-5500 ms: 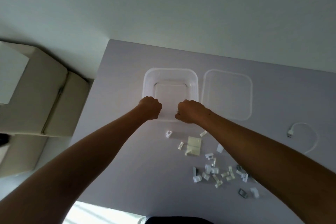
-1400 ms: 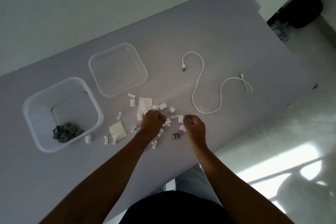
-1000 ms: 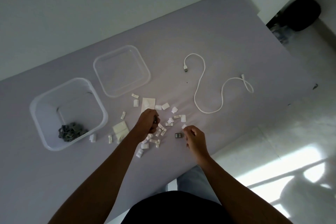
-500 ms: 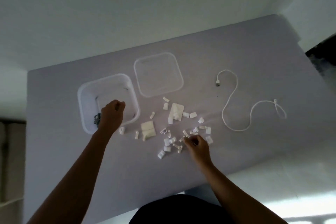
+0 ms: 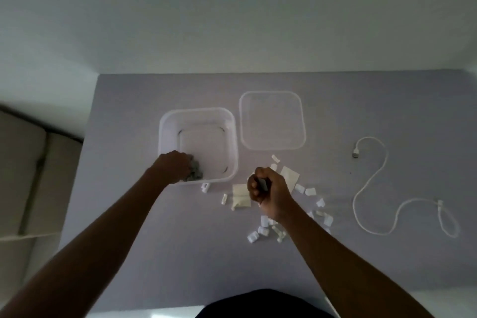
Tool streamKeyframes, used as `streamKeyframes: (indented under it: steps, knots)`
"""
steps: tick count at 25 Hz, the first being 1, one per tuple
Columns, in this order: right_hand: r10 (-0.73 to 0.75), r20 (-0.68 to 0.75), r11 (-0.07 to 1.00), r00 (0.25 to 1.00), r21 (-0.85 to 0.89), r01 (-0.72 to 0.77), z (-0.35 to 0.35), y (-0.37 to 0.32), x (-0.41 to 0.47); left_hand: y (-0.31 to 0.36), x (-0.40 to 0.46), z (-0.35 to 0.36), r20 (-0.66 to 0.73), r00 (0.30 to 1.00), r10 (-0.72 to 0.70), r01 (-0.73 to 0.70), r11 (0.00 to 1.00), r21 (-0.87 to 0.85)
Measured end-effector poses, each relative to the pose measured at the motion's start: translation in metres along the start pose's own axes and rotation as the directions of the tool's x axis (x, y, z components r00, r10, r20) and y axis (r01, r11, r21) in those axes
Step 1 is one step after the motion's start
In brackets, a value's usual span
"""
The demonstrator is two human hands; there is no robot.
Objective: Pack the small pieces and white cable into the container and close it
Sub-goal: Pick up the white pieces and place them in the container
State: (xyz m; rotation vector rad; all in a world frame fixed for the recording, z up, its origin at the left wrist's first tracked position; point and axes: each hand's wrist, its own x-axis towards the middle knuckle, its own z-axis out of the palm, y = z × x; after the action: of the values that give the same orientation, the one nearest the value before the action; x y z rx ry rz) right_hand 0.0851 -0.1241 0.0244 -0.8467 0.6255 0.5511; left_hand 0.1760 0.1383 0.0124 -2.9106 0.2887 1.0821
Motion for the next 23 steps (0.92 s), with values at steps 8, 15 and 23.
streamKeyframes:
  steps: [8,15,23]
  knots:
    - [-0.008,-0.157,0.830,0.988,-0.551,-0.081,0.090,0.000,0.089,-0.004,-0.011,0.006,-0.154,0.988,0.026,-0.039,0.996,-0.081]
    - [-0.096,-0.009,0.332,0.995,-0.943,0.024,0.130,0.031,0.128,-0.022,-0.009,0.039,-0.411,0.625,-0.664,-0.053,0.489,-0.871]
    - [-0.305,0.033,0.190,0.952,-0.977,0.095,0.122,0.051,0.135,-0.020,0.015,0.072,-0.213,0.739,-0.639,0.014,0.331,-0.944]
